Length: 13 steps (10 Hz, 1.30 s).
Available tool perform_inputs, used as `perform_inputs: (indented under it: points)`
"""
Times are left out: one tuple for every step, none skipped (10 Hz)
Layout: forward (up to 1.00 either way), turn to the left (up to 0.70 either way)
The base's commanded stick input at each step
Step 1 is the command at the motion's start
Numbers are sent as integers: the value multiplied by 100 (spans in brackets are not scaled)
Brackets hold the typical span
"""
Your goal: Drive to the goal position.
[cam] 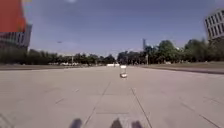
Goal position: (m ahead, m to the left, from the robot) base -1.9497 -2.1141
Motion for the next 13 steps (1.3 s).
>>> perform_inputs:
  points:
    - [100, -40]
    - [100, 0]
    - [100, 0]
    - [100, 0]
    - [100, -12]
    - [100, -31]
    - [100, -33]
    - [100, -20]
    - [100, -6]
    - [100, 0]
    - [100, 0]
    - [100, 0]
    - [100, 0]
